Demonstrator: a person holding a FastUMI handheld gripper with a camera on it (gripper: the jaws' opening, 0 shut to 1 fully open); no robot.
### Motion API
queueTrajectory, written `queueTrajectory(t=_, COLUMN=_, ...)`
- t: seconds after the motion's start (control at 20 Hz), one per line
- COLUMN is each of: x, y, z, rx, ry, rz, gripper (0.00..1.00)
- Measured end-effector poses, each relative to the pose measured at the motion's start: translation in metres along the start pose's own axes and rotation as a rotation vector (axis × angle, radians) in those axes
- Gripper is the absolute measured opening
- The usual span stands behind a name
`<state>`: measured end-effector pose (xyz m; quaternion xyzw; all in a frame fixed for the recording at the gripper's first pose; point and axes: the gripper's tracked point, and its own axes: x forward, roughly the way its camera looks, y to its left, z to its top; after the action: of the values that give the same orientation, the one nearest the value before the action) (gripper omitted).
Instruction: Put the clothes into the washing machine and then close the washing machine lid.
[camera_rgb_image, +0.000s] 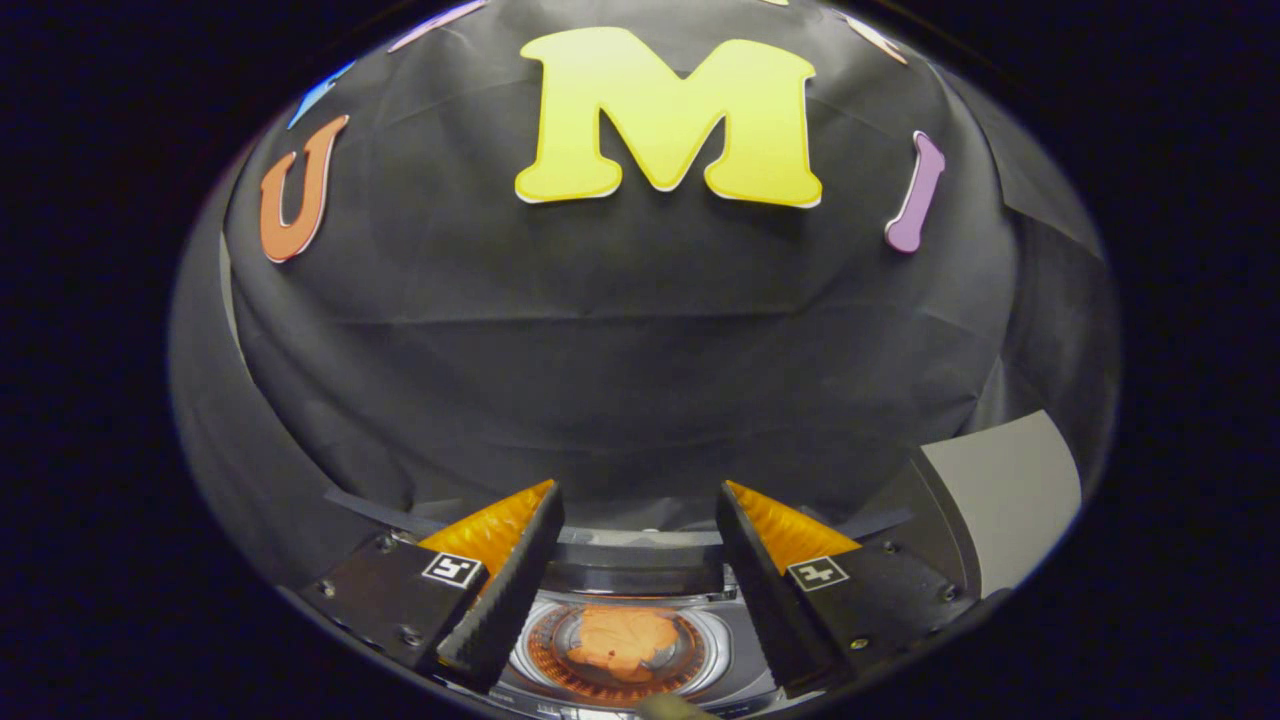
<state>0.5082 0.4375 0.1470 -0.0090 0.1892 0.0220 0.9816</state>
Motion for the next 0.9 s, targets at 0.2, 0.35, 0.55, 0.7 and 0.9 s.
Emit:
queueTrajectory(t=0.2, x=-0.008, y=0.001, z=-0.007, rx=-0.010, ry=0.000, rz=-0.002, gripper=0.96)
queueTrajectory(t=0.35, x=-0.014, y=0.000, z=-0.011, rx=-0.028, ry=-0.004, rz=-0.004, gripper=0.96)
queueTrajectory(t=0.55, x=-0.020, y=0.000, z=-0.016, rx=-0.034, ry=-0.006, rz=-0.002, gripper=0.96)
queueTrajectory(t=0.7, x=-0.025, y=0.000, z=-0.022, rx=-0.032, ry=-0.002, rz=0.002, gripper=0.96)
queueTrajectory(t=0.9, x=-0.034, y=0.001, z=-0.033, rx=-0.029, ry=0.006, rz=0.011, gripper=0.96)
